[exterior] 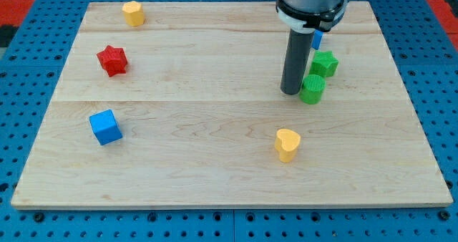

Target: Move the yellow heart towards up and right

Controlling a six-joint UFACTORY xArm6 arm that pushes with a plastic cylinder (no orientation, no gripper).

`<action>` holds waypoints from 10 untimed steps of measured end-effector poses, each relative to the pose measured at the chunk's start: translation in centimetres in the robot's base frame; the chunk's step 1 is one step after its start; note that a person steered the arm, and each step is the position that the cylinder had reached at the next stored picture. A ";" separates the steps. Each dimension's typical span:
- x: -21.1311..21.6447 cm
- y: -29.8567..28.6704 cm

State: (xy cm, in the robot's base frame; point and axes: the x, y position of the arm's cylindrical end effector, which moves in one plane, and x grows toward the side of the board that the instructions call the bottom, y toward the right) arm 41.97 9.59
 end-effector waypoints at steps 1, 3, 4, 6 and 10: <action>0.0 1.0; 0.2 3.6; 2.4 1.5; 10.4 6.2; 12.9 -3.2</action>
State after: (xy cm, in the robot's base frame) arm 54.91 6.39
